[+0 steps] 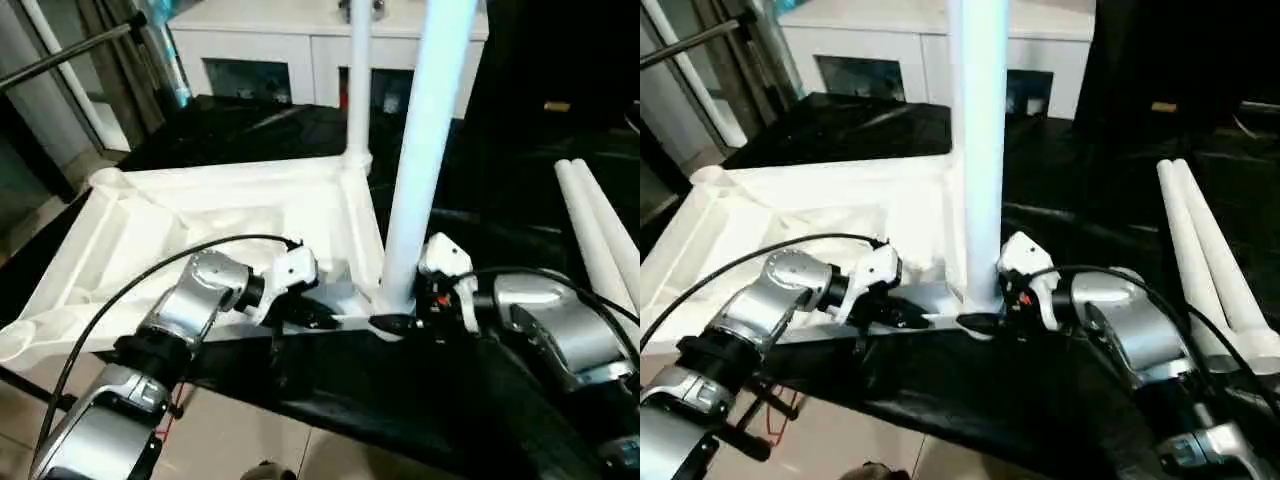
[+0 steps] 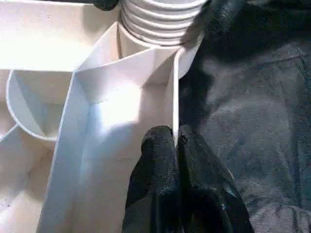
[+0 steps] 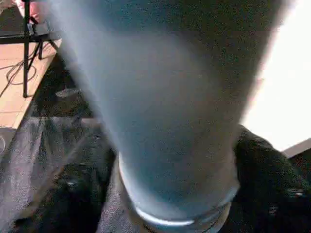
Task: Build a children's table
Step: Rotate leg to tighten
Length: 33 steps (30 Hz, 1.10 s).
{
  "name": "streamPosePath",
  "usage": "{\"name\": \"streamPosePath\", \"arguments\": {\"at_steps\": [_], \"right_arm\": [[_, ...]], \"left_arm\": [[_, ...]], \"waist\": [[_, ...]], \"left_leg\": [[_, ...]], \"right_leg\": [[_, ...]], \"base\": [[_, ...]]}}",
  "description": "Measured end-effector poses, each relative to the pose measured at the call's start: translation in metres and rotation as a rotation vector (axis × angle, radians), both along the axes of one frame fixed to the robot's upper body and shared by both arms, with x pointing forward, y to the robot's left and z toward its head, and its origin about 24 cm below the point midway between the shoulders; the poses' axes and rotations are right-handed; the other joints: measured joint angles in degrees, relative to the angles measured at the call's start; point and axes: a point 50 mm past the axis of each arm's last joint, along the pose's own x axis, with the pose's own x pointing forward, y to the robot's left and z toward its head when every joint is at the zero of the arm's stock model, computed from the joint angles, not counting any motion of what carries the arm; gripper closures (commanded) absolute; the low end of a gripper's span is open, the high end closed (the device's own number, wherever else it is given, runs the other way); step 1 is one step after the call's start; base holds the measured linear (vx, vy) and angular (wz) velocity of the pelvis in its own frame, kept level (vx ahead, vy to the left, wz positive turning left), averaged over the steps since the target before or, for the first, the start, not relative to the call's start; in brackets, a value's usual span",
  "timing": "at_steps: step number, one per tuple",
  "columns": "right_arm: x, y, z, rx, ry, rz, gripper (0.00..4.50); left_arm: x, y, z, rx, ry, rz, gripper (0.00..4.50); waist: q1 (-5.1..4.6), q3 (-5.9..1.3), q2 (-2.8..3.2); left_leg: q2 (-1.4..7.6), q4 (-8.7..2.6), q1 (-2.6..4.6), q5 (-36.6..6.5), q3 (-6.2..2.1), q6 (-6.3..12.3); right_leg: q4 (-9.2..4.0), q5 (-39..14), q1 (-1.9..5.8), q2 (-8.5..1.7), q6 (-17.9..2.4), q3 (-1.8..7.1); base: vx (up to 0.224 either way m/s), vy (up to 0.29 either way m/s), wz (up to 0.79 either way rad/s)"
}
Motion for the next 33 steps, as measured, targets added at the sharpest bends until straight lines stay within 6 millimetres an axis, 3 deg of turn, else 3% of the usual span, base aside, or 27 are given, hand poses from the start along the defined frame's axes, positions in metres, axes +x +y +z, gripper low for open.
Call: {"name": "streamPosePath", "arguments": {"at_steps": [6,16,23,33], "right_arm": [[-0.002,0.003,0.002,0.013,0.011,0.005,1.69],[-0.006,0.005,-0.005,0.055,0.051,-0.038,1.72],[-0.004,0.004,-0.019,0.193,0.149,-0.127,1.72],[0.003,0.006,-0.026,0.201,0.149,-0.146,1.73]], "left_arm": [[-0.001,-0.001,0.000,-0.002,0.006,-0.009,4.50],[-0.001,-0.002,-0.001,-0.005,0.012,-0.005,4.50],[-0.002,0.000,-0.003,0.000,0.024,0.012,4.50],[-0.002,0.003,-0.006,0.005,0.031,0.046,4.50]], "waist": [[0.02,-0.02,0.02],[-0.02,-0.04,0.03],[-0.25,-0.15,0.12],[-1.78,-0.19,0.09]], "left_leg": [[-0.02,0.00,0.01,0.0,0.05,-0.03],[-0.03,-0.04,0.00,0.0,0.09,-0.05],[-0.04,-0.05,0.25,0.0,0.24,-0.06],[-0.10,-0.04,0.60,0.0,0.45,-0.05]], "right_leg": [[0.06,0.1,0.06,0.00,-0.1,0.15],[0.07,0.0,0.05,0.00,0.1,0.18],[0.10,0.0,0.17,0.01,0.1,0.38],[0.12,0.0,0.38,0.04,0.1,0.72]], "base": [[0.000,0.000,0.00],[0.000,0.000,0.00],[0.000,0.000,0.00],[0.000,0.000,0.00]]}}
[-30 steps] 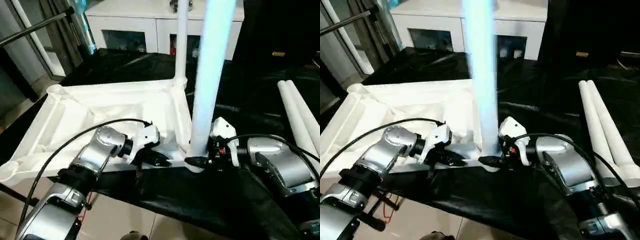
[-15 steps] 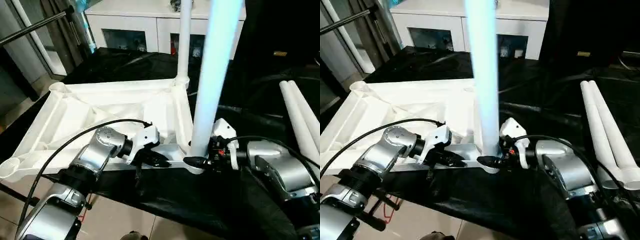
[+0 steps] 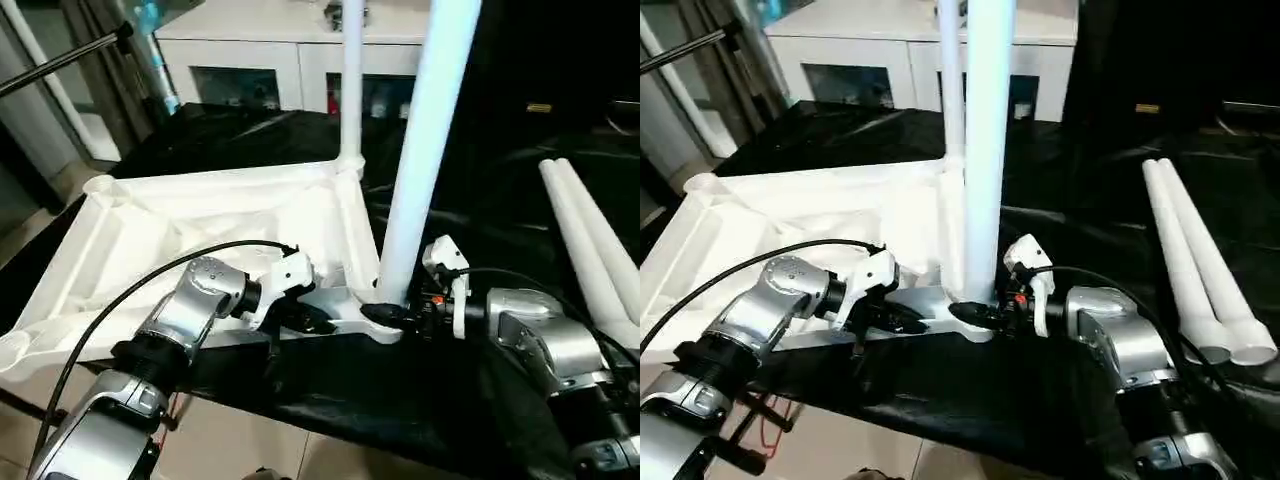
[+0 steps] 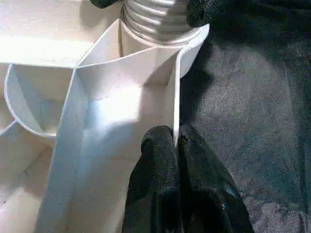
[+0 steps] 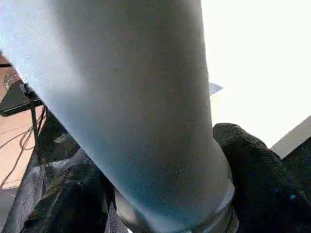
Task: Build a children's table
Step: Rotate leg to tighten
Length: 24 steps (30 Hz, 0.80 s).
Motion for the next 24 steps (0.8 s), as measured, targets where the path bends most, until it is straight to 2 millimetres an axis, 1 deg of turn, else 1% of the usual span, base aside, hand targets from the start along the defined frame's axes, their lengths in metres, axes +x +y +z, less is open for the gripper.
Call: {"name": "streamPosePath", "arguments": {"at_steps": [3,6,8,10,12,13,15,17,19,21,24], "right_arm": [[0.001,0.003,-0.001,0.006,-0.002,-0.002,1.73],[0.007,0.006,-0.003,0.011,-0.019,-0.046,1.73],[0.014,0.010,-0.005,0.012,-0.040,-0.117,1.73],[0.023,0.012,-0.008,0.015,-0.052,-0.215,1.73],[0.033,0.016,-0.008,0.007,-0.057,-0.322,1.73],[0.041,0.017,-0.010,0.013,-0.053,-0.420,1.73],[0.053,0.019,-0.010,-0.009,-0.050,-0.556,1.73],[0.060,0.021,-0.012,-0.019,-0.040,-0.677,1.73],[0.067,0.023,-0.012,-0.038,-0.036,-0.769,1.73],[0.072,0.025,-0.010,-0.050,-0.042,-0.815,1.73],[0.075,0.028,-0.009,-0.067,-0.042,-0.836,1.73]], "left_arm": [[0.000,0.001,0.000,-0.001,0.001,0.009,4.50],[0.002,0.002,-0.001,0.000,-0.006,0.047,4.50],[0.005,0.002,-0.001,0.000,-0.019,0.098,4.50],[0.010,-0.001,-0.002,-0.004,-0.034,0.159,4.50],[0.016,-0.009,-0.003,-0.003,-0.053,0.221,4.50],[0.022,-0.019,-0.004,-0.013,-0.051,0.287,4.50],[0.029,-0.033,-0.004,-0.005,-0.061,0.373,4.50],[0.031,-0.048,-0.007,-0.015,-0.054,0.445,4.50],[0.033,-0.060,-0.008,-0.024,-0.059,0.505,4.50],[0.034,-0.067,-0.007,-0.026,-0.061,0.527,4.50],[0.034,-0.068,-0.007,-0.025,-0.067,0.538,4.50]], "waist": [[-0.13,-0.01,-0.02],[-0.64,-0.04,-0.07],[-1.34,-0.07,-0.10],[-1.73,-0.09,-0.11],[-1.78,-0.09,-0.11],[-1.80,-0.08,-0.12],[-1.80,-0.04,-0.13],[-1.83,-0.06,-0.09],[-1.87,-0.10,0.01],[-1.91,-0.12,0.03],[-2.08,-0.19,0.11]], "left_leg": [[0.00,0.00,0.01,0.0,0.02,0.00],[0.00,-0.01,0.05,0.0,0.02,0.00],[0.01,-0.02,0.11,0.0,0.02,0.00],[0.01,-0.02,0.21,0.0,0.02,0.00],[-0.02,-0.03,0.30,0.0,0.02,0.00],[-0.04,-0.03,0.48,0.0,0.02,0.00],[-0.09,-0.06,0.73,0.0,0.02,0.00],[-0.10,-0.25,1.13,0.0,-0.01,0.00],[-0.13,-0.45,1.10,0.0,-0.02,0.01],[-0.14,-0.47,1.01,0.0,-0.02,0.01],[-0.18,-0.47,0.99,0.0,-0.01,0.01]], "right_leg": [[0.00,0.0,0.00,0.00,0.0,0.02],[0.01,0.0,-0.01,0.02,0.0,0.02],[0.01,0.0,-0.01,0.03,0.0,0.02],[0.00,0.0,0.05,0.03,0.0,0.02],[-0.02,-0.1,0.11,0.02,0.2,0.03],[-0.02,-0.1,0.24,0.02,0.2,0.05],[-0.11,-0.2,0.50,0.01,0.3,0.07],[-0.53,-0.2,0.94,0.01,0.3,-0.03],[-1.01,-0.2,1.04,0.01,0.3,-0.10],[-1.26,-0.2,1.05,0.01,0.3,-0.09],[-1.50,-0.2,1.11,0.01,0.3,-0.06]], "base": [[0.000,0.000,0.00],[0.000,0.000,0.00],[0.000,0.000,0.00],[0.000,0.000,0.00],[0.000,0.000,0.00],[0.000,0.000,0.00],[0.000,0.000,0.00],[0.000,0.000,0.00],[0.000,0.000,0.00],[0.000,0.000,0.00],[0.000,0.000,0.00]]}}
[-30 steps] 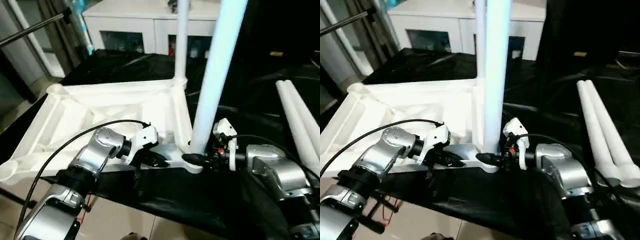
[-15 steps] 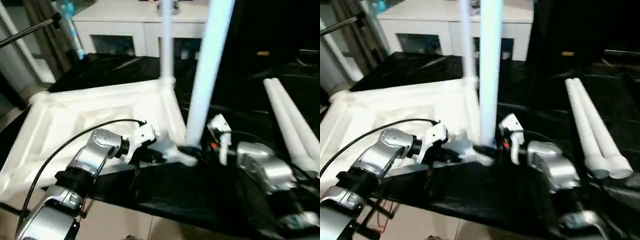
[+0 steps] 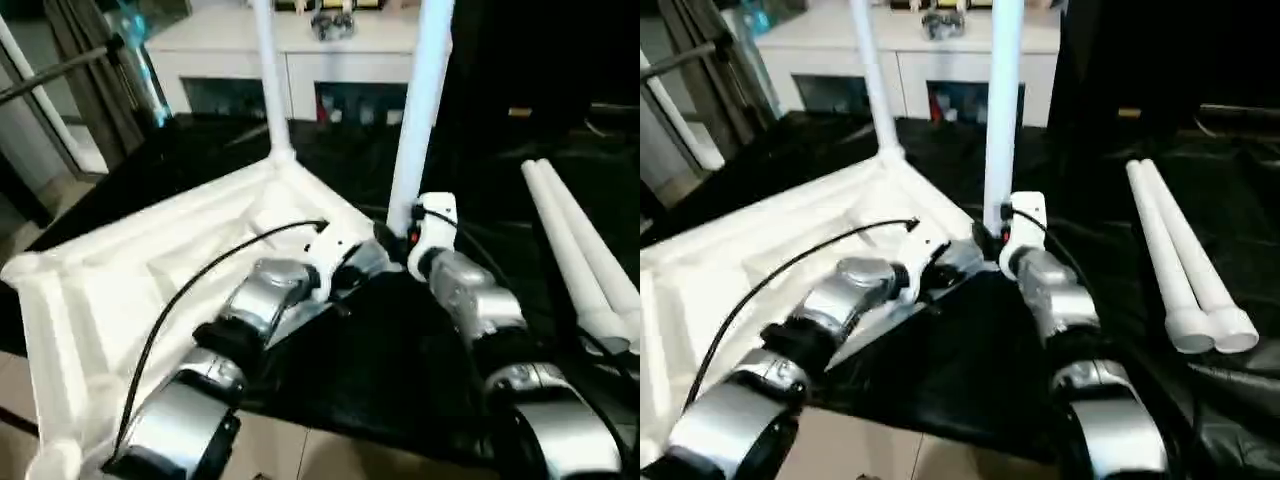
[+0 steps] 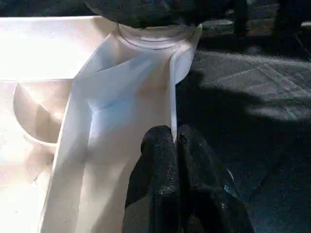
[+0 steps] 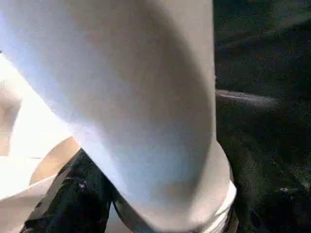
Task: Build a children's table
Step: Rotate leg to tighten
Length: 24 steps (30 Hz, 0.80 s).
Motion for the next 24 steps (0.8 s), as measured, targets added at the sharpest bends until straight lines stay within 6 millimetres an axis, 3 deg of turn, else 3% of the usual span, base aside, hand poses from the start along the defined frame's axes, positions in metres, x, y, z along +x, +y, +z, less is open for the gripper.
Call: {"name": "streamPosePath", "arguments": {"at_steps": [5,7,15,21,24], "right_arm": [[0.002,0.005,-0.002,0.004,-0.004,-0.014,1.73],[0.003,0.006,-0.002,0.012,0.001,-0.018,1.17],[0.002,0.006,-0.004,0.031,-0.009,0.003,0.53],[-0.004,-0.006,-0.006,0.044,-0.030,0.101,0.04],[-0.010,-0.015,-0.007,0.038,-0.044,0.169,0.01]], "left_arm": [[0.000,0.002,-0.002,0.000,0.001,0.002,4.50],[0.000,0.003,-0.002,0.000,0.001,0.005,4.50],[0.000,0.005,-0.001,-0.008,-0.002,-0.023,4.50],[-0.002,0.012,0.003,-0.019,-0.026,-0.109,4.50],[-0.003,0.014,0.007,-0.031,-0.041,-0.161,4.50]], "waist": [[-0.72,-0.06,0.05],[-1.04,-0.06,0.05],[-1.10,-0.03,0.03],[-0.47,0.06,0.16],[0.31,0.19,0.58]], "left_leg": [[-0.02,-0.01,0.02,0.0,0.02,0.01],[-0.03,-0.04,0.01,0.0,0.02,0.01],[-0.05,-0.08,-0.14,0.0,0.02,0.02],[-0.04,-0.41,-0.44,0.0,0.16,0.03],[-0.01,-0.42,-0.74,0.0,0.23,0.05]], "right_leg": [[-0.21,0.0,0.09,0.00,0.0,0.02],[-0.29,0.0,0.09,0.00,0.0,0.02],[-0.35,0.0,-0.01,0.00,0.0,0.04],[-0.32,0.3,-0.24,0.00,-0.5,0.09],[-0.28,0.7,-0.47,-0.02,-0.5,0.10]], "base": [[0.000,0.000,0.00],[0.000,0.000,0.00],[0.000,0.000,0.00],[0.000,0.000,0.00],[0.039,-0.004,0.01]]}}
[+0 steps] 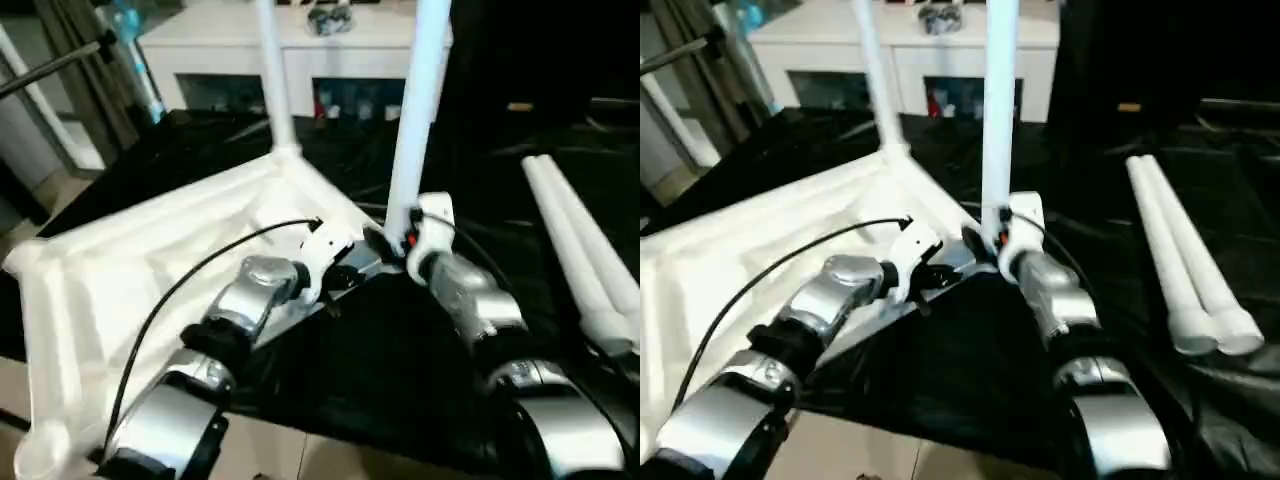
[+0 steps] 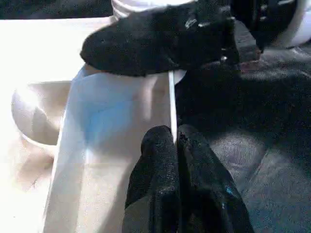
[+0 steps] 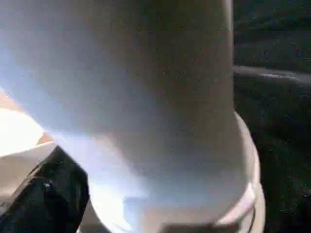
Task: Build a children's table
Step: Rotate leg to tighten
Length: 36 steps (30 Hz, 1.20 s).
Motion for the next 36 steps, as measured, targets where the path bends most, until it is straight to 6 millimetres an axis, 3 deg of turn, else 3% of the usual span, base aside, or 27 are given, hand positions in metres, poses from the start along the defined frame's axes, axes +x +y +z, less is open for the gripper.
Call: {"name": "streamPosePath", "arguments": {"at_steps": [3,6,10,14,19,36], "right_arm": [[-0.007,-0.012,0.012,-0.079,-0.065,0.146,0.01],[-0.018,-0.021,0.021,-0.143,-0.101,0.295,0.01],[-0.035,-0.032,0.025,-0.200,-0.105,0.442,0.01],[-0.052,-0.039,0.037,-0.241,-0.112,0.586,0.01],[-0.057,-0.035,0.041,-0.247,-0.112,0.649,0.01],[-0.067,-0.029,0.034,-0.236,-0.038,0.701,1.44]], "left_arm": [[-0.002,0.004,0.006,-0.008,-0.016,-0.058,4.50],[-0.005,0.011,0.009,-0.002,-0.023,-0.132,4.50],[-0.012,0.018,0.008,-0.007,-0.005,-0.218,4.50],[-0.023,0.032,0.003,-0.003,0.042,-0.304,4.50],[-0.027,0.035,0.003,0.013,0.058,-0.358,4.50],[-0.031,0.041,0.003,0.028,0.060,-0.374,4.50]], "waist": [[1.02,-0.08,0.12],[2.15,-0.15,0.21],[3.39,-0.15,0.24],[3.54,-0.10,0.31],[3.39,-0.09,0.30],[3.32,-0.11,0.27]], "left_leg": [[0.10,-0.01,-0.86,0.1,0.01,0.43],[0.14,0.58,-1.69,-0.1,-0.03,0.80],[0.18,0.67,-1.79,-0.1,-0.03,0.82],[0.23,0.79,-1.38,-0.1,0.06,0.76],[0.22,0.79,-1.10,-0.2,0.12,0.42],[0.23,0.90,-1.21,0.0,0.12,0.69]], "right_leg": [[0.12,-0.1,-0.81,0.01,0.1,-0.16],[1.05,-0.4,-1.70,-0.02,0.3,-0.07],[1.21,-0.4,-1.88,-0.02,0.3,-0.04],[1.25,-0.4,-1.45,-0.02,0.4,0.07],[1.23,-0.4,-1.12,-0.02,0.4,0.20],[1.28,-0.4,-1.12,-0.03,0.5,0.19]], "base": [[0.057,-0.011,0.02],[0.017,-0.005,0.00],[0.000,0.000,0.00],[0.000,0.000,0.00],[0.000,0.000,0.00],[0.000,0.000,0.00]]}}
